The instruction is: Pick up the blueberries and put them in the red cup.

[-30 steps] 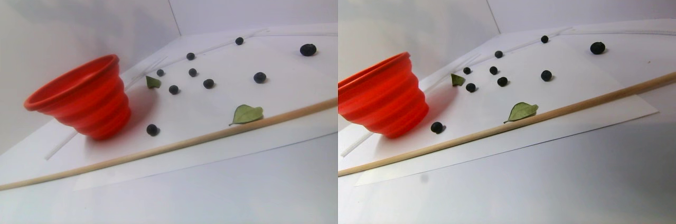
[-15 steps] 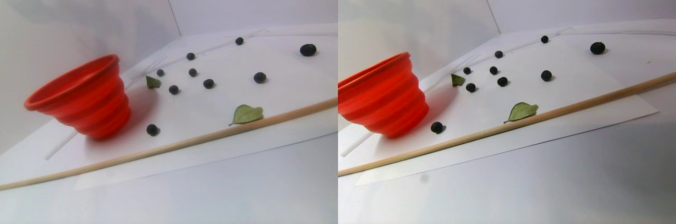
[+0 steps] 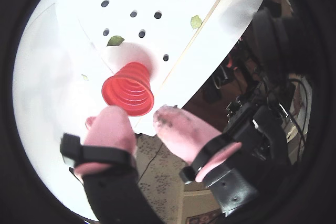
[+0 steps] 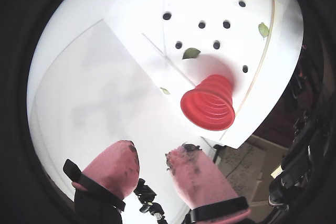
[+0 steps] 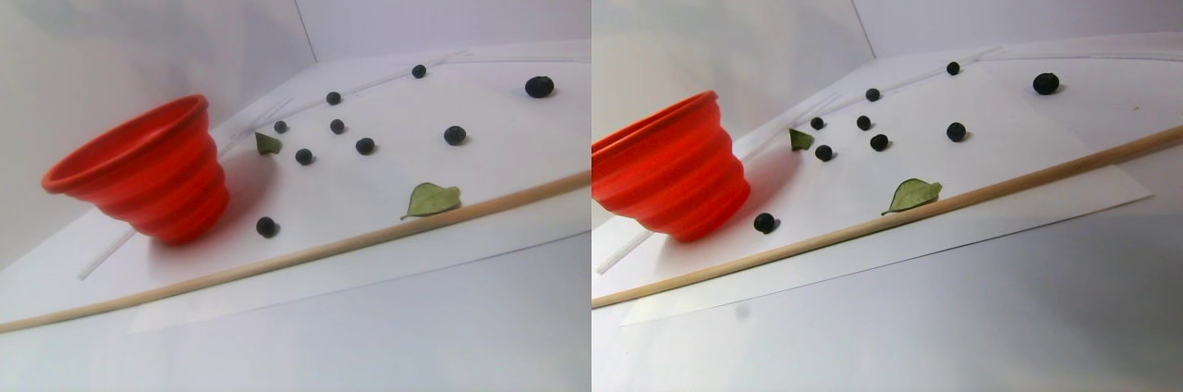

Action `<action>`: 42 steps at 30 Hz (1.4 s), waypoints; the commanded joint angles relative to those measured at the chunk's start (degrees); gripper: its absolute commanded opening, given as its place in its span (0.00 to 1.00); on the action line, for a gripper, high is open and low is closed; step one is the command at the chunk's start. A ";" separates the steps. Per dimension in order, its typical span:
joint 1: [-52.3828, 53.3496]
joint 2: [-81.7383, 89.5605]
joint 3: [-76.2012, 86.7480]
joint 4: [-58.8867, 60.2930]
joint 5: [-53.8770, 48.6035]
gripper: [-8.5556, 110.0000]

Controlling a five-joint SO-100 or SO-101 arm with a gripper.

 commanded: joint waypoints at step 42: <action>-1.41 -24.26 7.12 -23.38 -57.83 0.18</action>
